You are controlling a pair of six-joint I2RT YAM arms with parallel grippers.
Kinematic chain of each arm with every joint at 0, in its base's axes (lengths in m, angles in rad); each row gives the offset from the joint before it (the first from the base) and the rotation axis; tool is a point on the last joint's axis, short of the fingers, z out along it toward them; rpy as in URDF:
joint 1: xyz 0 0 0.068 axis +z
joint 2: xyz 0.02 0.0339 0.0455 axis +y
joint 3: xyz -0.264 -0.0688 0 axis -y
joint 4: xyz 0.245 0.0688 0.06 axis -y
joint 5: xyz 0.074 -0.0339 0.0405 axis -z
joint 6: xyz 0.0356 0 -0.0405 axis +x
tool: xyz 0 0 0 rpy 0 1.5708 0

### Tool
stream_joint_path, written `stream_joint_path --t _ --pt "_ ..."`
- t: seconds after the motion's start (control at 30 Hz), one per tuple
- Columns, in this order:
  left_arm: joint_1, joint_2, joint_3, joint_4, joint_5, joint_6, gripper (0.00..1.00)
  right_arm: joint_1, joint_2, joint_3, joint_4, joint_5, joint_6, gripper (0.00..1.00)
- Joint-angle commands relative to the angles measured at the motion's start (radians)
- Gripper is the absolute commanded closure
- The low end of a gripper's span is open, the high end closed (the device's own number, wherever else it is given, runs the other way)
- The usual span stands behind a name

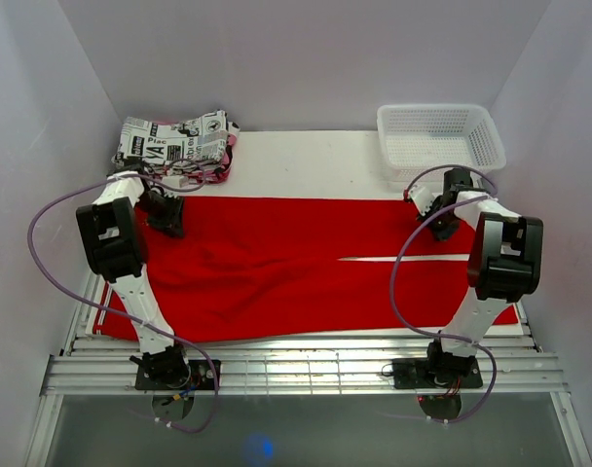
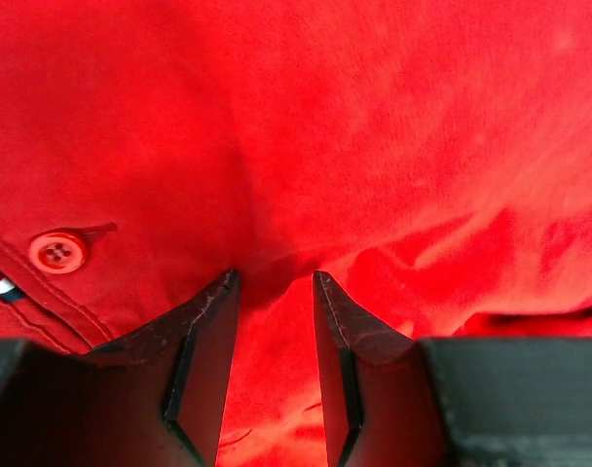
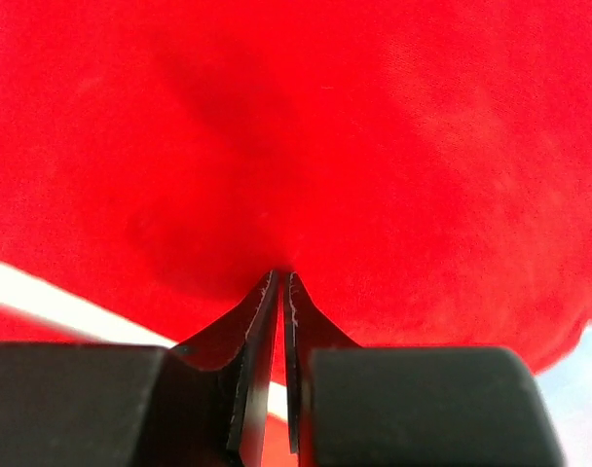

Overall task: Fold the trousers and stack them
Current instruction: Flatten the trousers out, then fold the trousers

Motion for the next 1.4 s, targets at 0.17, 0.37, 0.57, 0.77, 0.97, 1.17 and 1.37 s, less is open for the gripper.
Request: stream_joint_path --t 0.17,0.37,0.57,0.77,0.97,1.17,1.37 --pt "0.01 -0.068 0.046 -0.173 -0.01 0.175 0.49 -0.03 -0.023 0.196 -0.367 -0.141 -0.148 0.68" --pt "0.011 -0.083 0.15 -0.179 0.03 0.201 0.42 -0.104 0.165 0.66 -0.583 -0.157 -0.243 0.12" --pt "0.01 -0.097 0.21 -0.176 0.085 0.149 0.4 -0.148 0.311 0.819 -0.583 -0.131 -0.355 0.13" --pt "0.01 -0.132 0.216 -0.139 0.107 0.059 0.4 -0.173 0.361 0.779 -0.423 -0.114 -0.403 0.21" --pt "0.01 -0.154 0.215 -0.135 0.065 0.023 0.4 -0.184 0.423 0.719 -0.298 -0.118 -0.407 0.16" --pt "0.016 -0.172 0.238 -0.128 0.026 0.0 0.4 -0.188 0.467 0.665 -0.399 -0.169 -0.41 0.2" --pt "0.039 -0.175 0.256 -0.132 0.038 -0.02 0.41 -0.202 0.413 0.465 -0.505 -0.169 -0.461 0.14"
